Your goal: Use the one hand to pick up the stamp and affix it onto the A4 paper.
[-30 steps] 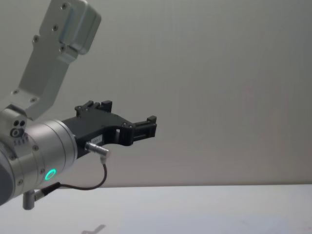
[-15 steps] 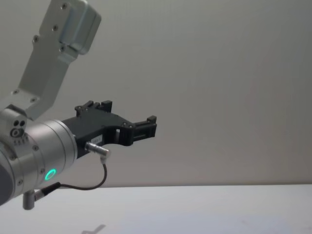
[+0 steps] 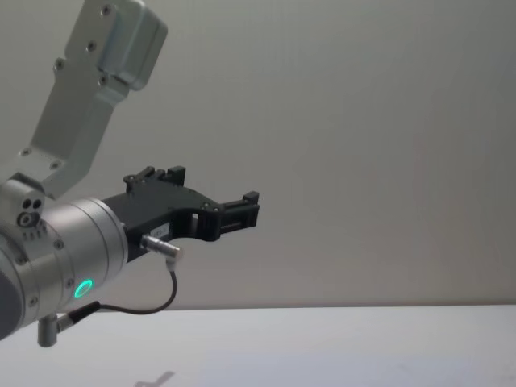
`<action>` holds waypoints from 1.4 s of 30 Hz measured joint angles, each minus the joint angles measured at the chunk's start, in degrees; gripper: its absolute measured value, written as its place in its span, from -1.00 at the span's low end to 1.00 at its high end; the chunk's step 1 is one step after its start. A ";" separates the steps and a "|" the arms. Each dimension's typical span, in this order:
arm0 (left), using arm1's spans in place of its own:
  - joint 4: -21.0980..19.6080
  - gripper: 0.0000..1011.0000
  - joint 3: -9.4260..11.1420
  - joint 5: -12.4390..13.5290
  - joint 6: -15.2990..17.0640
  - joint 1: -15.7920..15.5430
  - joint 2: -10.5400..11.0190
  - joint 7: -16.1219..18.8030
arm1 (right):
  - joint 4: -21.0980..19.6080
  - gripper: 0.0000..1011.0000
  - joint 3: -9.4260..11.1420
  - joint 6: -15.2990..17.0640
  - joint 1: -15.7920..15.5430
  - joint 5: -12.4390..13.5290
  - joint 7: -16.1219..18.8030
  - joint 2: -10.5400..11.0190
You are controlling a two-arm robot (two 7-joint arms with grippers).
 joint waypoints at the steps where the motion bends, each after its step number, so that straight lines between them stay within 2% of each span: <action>1: 0.00 0.98 0.00 0.00 0.00 0.00 0.00 0.00 | 0.00 -0.57 -0.01 -0.06 0.00 0.00 0.00 -0.01; 17: 0.00 0.98 0.00 0.00 0.00 0.00 0.00 0.00 | -1.37 -0.57 0.18 -0.79 0.27 0.36 -0.12 -0.10; 28: 0.00 0.98 0.00 0.00 0.00 0.00 0.00 0.00 | -3.76 -0.57 -0.06 -0.85 0.63 0.60 0.49 -0.43; 37: 0.00 0.98 0.00 0.00 0.00 0.00 0.00 0.00 | -5.84 -0.57 -1.69 -0.18 0.45 -0.31 2.43 -1.55; 42: 0.00 0.98 0.00 0.00 0.00 0.00 0.00 0.00 | -6.68 -0.56 -3.38 0.33 0.30 -1.32 3.76 -2.82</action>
